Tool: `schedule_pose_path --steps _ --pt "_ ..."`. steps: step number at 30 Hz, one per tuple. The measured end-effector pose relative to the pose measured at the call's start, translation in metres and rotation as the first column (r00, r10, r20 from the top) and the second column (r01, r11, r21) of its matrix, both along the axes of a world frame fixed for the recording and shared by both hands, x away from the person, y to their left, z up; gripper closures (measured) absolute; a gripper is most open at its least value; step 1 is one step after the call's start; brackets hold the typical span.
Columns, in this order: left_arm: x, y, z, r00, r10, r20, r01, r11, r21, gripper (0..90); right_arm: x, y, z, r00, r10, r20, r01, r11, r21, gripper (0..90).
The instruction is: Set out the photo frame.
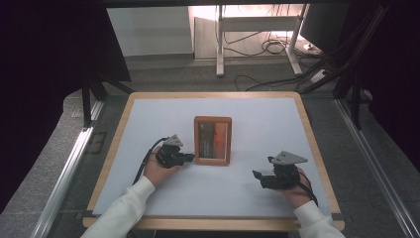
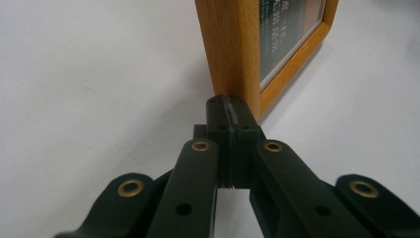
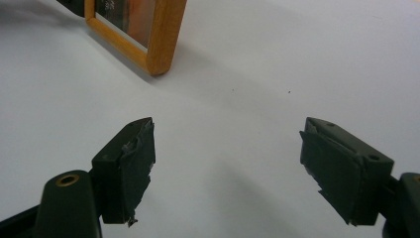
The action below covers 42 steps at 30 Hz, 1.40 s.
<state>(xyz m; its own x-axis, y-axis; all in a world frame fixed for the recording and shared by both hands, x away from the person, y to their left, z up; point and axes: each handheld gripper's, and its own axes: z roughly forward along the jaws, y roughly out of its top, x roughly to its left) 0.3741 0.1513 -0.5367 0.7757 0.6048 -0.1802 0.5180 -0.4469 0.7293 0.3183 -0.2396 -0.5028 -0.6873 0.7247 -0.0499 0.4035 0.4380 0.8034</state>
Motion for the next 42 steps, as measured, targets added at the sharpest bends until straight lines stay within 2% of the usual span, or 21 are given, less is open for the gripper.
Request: schedule_pose_path --steps 6,10,17,21,23,25,28,30,33,37,42 --pt "-0.002 -0.002 0.000 1.0000 0.005 0.002 -0.005 1.0000 -0.001 90.0 -0.001 0.000 -0.001 1.0000 0.006 -0.001 -0.006 1.0000 -0.006 21.8" --pt "0.000 -0.001 0.002 0.9997 0.015 0.020 -0.015 0.9998 0.014 90.0 -0.002 0.000 -0.001 1.0000 0.007 0.005 -0.007 0.9999 -0.013 21.8" --pt "-0.006 0.016 0.010 0.9973 0.054 0.050 -0.054 0.9985 0.002 90.0 -0.005 -0.003 -0.001 0.9999 -0.007 0.015 0.007 0.9998 -0.017 21.7" --pt "-0.013 0.029 0.014 0.9930 0.094 0.072 -0.093 0.9956 -0.011 89.7 -0.005 -0.005 -0.002 0.9996 -0.015 0.024 0.015 0.9996 -0.023 21.7" --pt "-0.020 0.037 0.017 0.9900 0.113 0.085 -0.110 0.9933 -0.034 87.7 -0.004 -0.006 -0.003 0.9996 -0.016 0.022 0.016 0.9996 -0.023 21.6" --pt "-0.028 0.043 0.018 0.9882 0.126 0.088 -0.121 0.9911 -0.054 82.3 -0.002 -0.008 -0.005 0.9996 -0.023 0.014 0.023 0.9994 -0.024 21.5" --pt "-0.042 0.051 0.016 0.9842 0.158 0.079 -0.153 0.9860 -0.066 65.9 0.001 -0.013 -0.007 0.9991 -0.043 0.007 0.043 0.9990 -0.009 21.5" --pt "-0.049 0.054 0.014 0.9845 0.165 0.060 -0.160 0.9842 -0.075 55.4 0.003 -0.016 -0.007 0.9985 -0.054 0.012 0.054 0.9985 0.001 21.5" --pt "-0.055 0.055 0.016 0.9831 0.170 0.067 -0.165 0.9833 -0.076 46.4 0.006 -0.018 -0.006 0.9973 -0.070 0.024 0.069 0.9974 0.020 21.5" --pt "-0.055 0.055 0.017 0.9819 0.179 0.061 -0.174 0.9815 -0.079 39.7 0.008 -0.019 -0.006 0.9961 -0.080 0.037 0.079 0.9964 0.030 21.4" --pt "-0.054 0.058 0.015 0.9809 0.189 0.048 -0.185 0.9797 -0.078 36.0 0.010 -0.019 -0.004 0.9953 -0.078 0.057 0.076 0.9962 0.044 21.4"
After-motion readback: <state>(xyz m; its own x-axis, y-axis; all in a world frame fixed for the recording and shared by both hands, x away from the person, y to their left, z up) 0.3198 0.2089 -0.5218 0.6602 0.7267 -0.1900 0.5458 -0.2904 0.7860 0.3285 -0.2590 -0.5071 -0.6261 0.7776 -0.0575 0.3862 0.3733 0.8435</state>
